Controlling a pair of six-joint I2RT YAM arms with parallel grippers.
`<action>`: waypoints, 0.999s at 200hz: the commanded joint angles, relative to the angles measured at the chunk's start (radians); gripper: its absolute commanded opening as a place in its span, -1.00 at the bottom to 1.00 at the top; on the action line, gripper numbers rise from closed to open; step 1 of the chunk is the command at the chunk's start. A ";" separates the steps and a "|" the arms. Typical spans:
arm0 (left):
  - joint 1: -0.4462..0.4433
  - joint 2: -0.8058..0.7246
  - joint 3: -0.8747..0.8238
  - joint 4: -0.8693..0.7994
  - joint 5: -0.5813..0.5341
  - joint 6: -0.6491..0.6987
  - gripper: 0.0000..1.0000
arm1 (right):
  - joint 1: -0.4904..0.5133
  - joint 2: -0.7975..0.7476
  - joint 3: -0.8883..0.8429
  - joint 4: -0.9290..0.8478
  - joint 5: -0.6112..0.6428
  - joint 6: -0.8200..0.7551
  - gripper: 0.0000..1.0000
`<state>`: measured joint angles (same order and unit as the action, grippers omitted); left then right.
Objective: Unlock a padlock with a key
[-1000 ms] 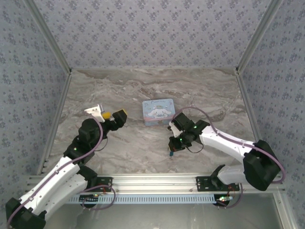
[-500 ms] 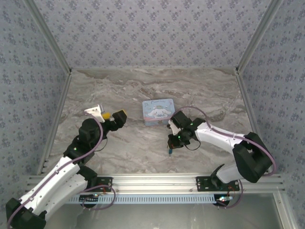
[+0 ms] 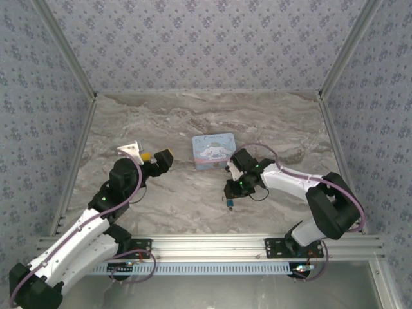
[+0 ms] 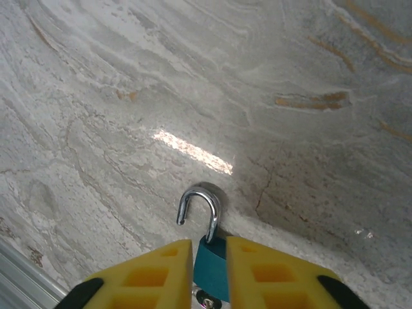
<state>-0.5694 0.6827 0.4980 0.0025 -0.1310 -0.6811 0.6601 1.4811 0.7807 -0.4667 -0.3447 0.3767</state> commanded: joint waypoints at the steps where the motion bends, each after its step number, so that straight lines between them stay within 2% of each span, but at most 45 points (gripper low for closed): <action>1: 0.005 -0.009 0.015 0.028 0.011 -0.001 0.99 | -0.008 -0.046 -0.015 0.005 0.022 0.005 -0.42; 56: 0.008 -0.011 0.009 0.017 -0.044 0.037 0.99 | -0.034 -0.199 -0.009 -0.028 0.155 -0.014 -0.06; 86: 0.017 -0.009 0.005 -0.017 -0.157 0.174 0.99 | -0.087 -0.324 -0.015 -0.035 0.252 -0.038 0.12; 106: 0.039 -0.008 0.008 -0.033 -0.235 0.279 0.99 | -0.135 -0.407 -0.026 -0.014 0.314 -0.058 0.36; 132: 0.122 0.014 -0.003 -0.024 -0.314 0.377 0.99 | -0.214 -0.499 -0.051 0.045 0.403 -0.108 0.71; 153: 0.216 0.053 -0.032 0.030 -0.281 0.466 0.99 | -0.294 -0.555 -0.093 0.122 0.462 -0.108 0.99; 174: 0.290 0.098 -0.057 0.088 -0.287 0.512 0.99 | -0.375 -0.582 -0.171 0.247 0.505 -0.188 1.00; 200: 0.378 0.168 -0.097 0.212 -0.233 0.559 0.99 | -0.447 -0.579 -0.293 0.448 0.532 -0.237 1.00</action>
<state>-0.2523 0.8108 0.4282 0.0631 -0.3897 -0.2176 0.2607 0.9001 0.5827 -0.2214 0.1200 0.2123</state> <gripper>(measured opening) 0.994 0.999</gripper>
